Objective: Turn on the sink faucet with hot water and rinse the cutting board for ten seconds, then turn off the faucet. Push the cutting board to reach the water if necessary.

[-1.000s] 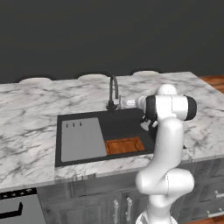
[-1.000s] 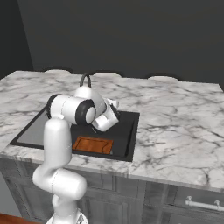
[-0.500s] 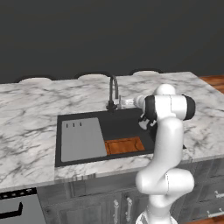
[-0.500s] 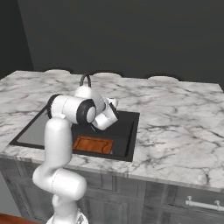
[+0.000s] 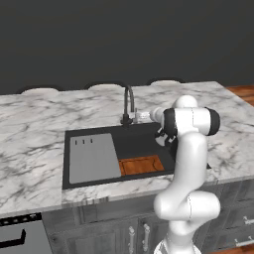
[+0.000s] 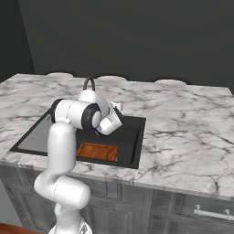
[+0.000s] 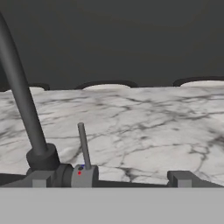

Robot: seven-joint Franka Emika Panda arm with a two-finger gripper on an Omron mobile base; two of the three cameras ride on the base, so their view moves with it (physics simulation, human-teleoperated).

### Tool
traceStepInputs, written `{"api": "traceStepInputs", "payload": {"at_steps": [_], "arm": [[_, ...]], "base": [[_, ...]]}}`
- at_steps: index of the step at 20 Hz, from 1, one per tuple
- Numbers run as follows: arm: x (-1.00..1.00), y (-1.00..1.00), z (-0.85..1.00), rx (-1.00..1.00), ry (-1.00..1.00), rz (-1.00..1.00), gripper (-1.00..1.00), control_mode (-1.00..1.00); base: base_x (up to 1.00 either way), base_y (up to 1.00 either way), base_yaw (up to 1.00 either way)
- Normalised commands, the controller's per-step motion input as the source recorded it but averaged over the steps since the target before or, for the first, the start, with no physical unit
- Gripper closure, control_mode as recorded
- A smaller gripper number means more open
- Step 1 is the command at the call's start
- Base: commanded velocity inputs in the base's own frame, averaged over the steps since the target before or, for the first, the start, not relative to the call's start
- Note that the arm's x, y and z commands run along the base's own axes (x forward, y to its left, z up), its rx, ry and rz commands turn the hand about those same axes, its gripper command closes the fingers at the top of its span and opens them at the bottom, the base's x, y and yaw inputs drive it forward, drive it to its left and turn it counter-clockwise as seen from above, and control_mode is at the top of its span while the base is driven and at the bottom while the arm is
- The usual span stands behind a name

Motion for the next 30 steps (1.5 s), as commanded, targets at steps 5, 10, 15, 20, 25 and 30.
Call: {"api": "traceStepInputs", "payload": {"at_steps": [5, 10, 15, 20, 25, 30], "arm": [[0.1, 0.03, -0.02, 0.0, 0.0, 0.0, -1.0, -1.0], [0.1, 0.04, -0.04, 0.0, 0.0, 0.0, -1.0, -1.0], [0.11, 0.04, -0.08, 0.0, 0.0, 0.0, -1.0, -1.0], [0.09, 0.02, -0.1, 0.0, 0.0, 0.0, -1.0, -1.0], [0.08, 0.01, -0.09, 0.0, 0.0, 0.0, -1.0, -1.0], [0.08, 0.0, -0.08, 0.0, 0.0, 0.0, -1.0, -1.0]], "base": [[0.0, 0.0, 0.0], [0.0, 0.0, 0.0], [0.0, 0.0, 0.0], [0.0, 0.0, 0.0], [0.0, 0.0, 0.0], [0.0, 0.0, 0.0]]}}
